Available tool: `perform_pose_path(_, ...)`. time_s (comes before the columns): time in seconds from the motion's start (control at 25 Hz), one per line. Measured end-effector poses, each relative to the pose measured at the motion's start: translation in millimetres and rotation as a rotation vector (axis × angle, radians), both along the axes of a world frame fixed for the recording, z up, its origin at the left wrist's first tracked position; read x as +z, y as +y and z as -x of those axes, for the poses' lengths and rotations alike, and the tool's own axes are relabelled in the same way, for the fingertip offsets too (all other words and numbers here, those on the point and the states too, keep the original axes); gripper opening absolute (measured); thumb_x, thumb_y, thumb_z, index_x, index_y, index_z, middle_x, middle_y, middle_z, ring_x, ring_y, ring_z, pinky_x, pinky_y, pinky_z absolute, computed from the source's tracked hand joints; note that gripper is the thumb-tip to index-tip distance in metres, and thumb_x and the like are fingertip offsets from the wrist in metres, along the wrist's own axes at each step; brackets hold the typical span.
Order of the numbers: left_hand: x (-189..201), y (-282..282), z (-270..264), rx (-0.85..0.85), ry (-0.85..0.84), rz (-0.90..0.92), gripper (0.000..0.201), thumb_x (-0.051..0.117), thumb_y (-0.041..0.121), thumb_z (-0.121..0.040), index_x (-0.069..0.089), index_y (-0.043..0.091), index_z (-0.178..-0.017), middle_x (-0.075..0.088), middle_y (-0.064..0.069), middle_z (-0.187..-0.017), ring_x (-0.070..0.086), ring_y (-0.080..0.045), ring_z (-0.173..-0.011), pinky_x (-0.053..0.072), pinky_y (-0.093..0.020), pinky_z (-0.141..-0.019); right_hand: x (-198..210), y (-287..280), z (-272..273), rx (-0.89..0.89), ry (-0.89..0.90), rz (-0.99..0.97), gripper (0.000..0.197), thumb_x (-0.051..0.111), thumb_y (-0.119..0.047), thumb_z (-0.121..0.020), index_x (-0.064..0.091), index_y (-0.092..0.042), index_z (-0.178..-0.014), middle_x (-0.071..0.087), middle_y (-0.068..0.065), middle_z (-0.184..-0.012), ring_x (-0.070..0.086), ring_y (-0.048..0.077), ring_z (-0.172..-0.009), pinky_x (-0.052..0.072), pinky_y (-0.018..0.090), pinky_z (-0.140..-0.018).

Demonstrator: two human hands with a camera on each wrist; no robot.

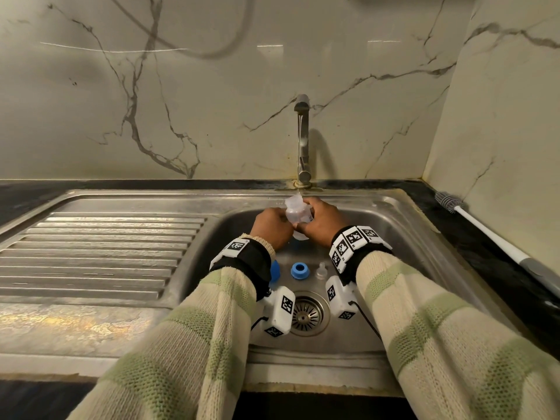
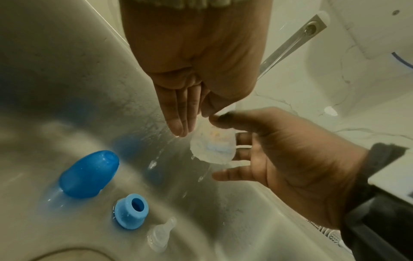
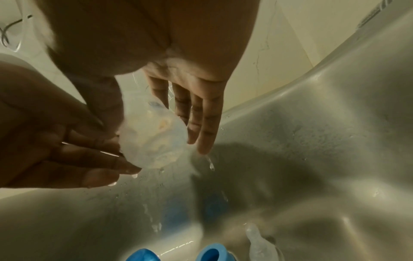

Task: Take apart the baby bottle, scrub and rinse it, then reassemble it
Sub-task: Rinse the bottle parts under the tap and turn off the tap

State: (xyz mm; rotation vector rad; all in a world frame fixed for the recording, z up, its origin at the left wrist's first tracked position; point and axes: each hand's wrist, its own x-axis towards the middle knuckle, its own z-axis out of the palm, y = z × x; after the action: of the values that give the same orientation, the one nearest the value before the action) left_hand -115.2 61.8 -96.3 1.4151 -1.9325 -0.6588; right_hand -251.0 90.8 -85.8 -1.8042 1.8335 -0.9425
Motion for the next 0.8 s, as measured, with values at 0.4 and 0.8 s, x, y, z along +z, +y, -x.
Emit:
perform_pose_path(0.4,0.1,-2.6,-2.7,0.033,0.001,-0.05,0.017,0.058,0.011,-0.094,0.072,0.01,-0.102,0.071,-0.008,-0.099,0.065,-0.019,-0.089,0.053,-0.029,-0.083,-4.8,-2.4,3.8,0.015,0.083,-0.047,0.065,0.078,-0.034,-0.075,0.047,-0.021,-0.131,0.063,0.006,-0.123,0.061,0.023,-0.106,0.051,0.039,-0.092)
perform_pose_path(0.8,2.4,-1.4,-1.2,0.059,0.135,-0.029,0.026,0.058,0.016,-0.095,0.065,0.012,-0.119,0.07,-0.007,-0.108,0.067,-0.023,-0.094,0.056,-0.04,-0.091,-7.9,-8.6,5.5,-0.017,0.146,0.104,0.069,0.081,-0.016,-0.072,0.049,-0.026,-0.132,0.057,0.005,-0.133,0.053,0.027,-0.121,0.047,0.044,-0.1)
